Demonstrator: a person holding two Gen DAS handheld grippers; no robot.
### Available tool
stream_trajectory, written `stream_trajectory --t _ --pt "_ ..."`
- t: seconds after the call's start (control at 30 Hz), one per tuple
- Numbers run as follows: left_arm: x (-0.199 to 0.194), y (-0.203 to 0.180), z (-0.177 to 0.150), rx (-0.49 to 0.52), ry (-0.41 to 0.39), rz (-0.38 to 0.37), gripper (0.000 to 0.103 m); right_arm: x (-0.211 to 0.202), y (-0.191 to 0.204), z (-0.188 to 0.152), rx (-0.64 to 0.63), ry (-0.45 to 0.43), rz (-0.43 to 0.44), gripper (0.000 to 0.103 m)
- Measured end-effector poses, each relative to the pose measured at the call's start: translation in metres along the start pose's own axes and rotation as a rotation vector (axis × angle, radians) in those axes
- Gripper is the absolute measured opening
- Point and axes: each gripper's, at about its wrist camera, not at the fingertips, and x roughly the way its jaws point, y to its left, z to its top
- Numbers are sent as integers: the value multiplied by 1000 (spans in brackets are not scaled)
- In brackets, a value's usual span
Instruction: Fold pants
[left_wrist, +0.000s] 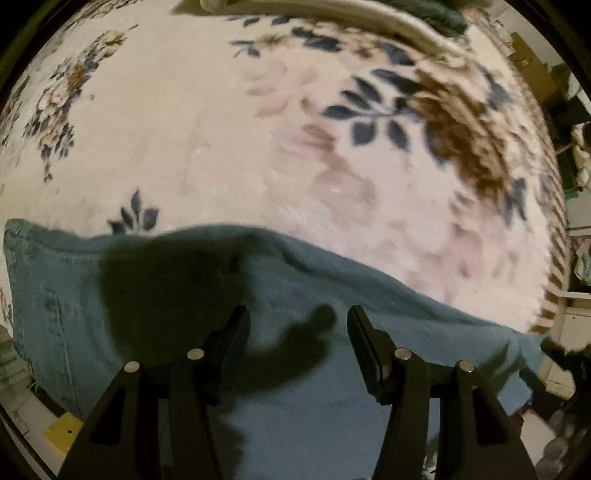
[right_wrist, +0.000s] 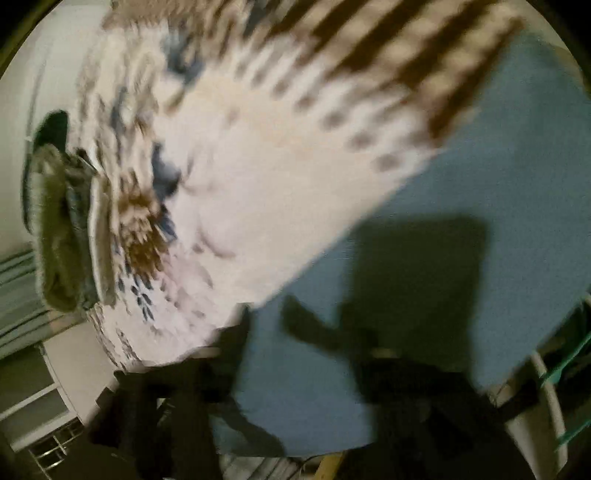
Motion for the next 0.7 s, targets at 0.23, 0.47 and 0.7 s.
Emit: stream_trajectory --t 0.23,0.47,0.7 --pt "41 -46 -12 87 56 1 52 -89 -164 -6 162 -207 -64 63" --pt "57 -43 21 47 26 39 54 -91 -272 9 287 -295 25 63" --pt "58 -66 20 102 31 116 55 -89 -301 15 343 -449 128 56"
